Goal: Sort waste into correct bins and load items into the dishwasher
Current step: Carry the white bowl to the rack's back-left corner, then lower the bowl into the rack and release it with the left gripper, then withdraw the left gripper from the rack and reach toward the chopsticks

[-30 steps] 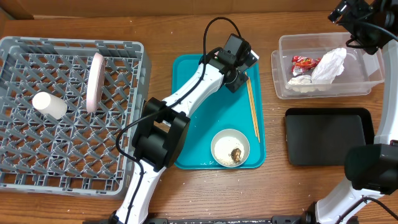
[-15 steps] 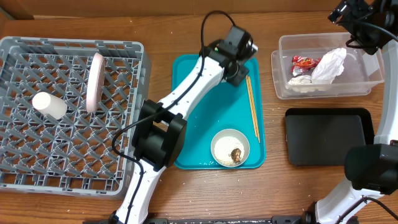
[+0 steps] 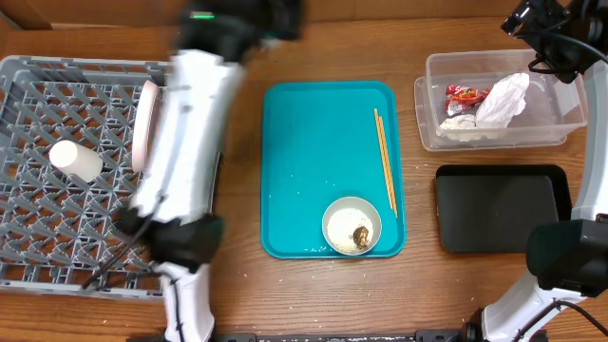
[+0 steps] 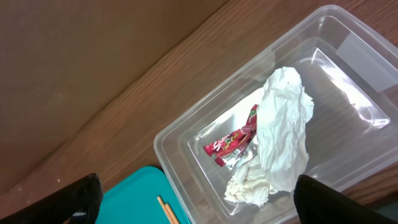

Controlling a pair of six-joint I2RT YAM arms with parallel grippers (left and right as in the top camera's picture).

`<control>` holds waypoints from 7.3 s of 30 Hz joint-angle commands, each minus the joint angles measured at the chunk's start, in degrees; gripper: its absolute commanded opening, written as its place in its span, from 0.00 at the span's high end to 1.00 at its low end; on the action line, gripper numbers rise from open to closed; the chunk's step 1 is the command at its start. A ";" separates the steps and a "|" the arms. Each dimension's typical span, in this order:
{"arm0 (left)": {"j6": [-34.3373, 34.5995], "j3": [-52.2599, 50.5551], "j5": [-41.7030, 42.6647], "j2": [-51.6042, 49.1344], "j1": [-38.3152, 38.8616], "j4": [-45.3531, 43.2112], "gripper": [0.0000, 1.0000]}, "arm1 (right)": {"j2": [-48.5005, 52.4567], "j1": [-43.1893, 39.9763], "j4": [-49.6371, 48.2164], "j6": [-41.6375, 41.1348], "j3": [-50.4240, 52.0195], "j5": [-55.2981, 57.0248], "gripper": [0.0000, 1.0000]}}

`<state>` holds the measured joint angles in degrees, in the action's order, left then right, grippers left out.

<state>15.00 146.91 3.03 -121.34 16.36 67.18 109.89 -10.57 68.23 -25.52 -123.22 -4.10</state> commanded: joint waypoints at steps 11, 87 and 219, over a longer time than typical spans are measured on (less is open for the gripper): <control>11.80 1.31 36.94 0.72 -44.19 4.09 0.96 | -1.07 -0.11 -0.24 -0.46 -0.61 0.20 0.00; 0.50 1.40 54.69 -21.05 -66.27 6.43 0.89 | -1.07 -0.11 -0.24 -0.46 -0.61 0.20 0.00; 19.58 -0.50 9.49 -8.44 13.73 15.39 0.22 | -1.07 -0.04 -0.44 -0.46 -0.61 -7.56 0.00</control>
<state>31.88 146.34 10.52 -127.72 28.25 85.71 109.89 -10.57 68.16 -25.69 -123.22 -7.55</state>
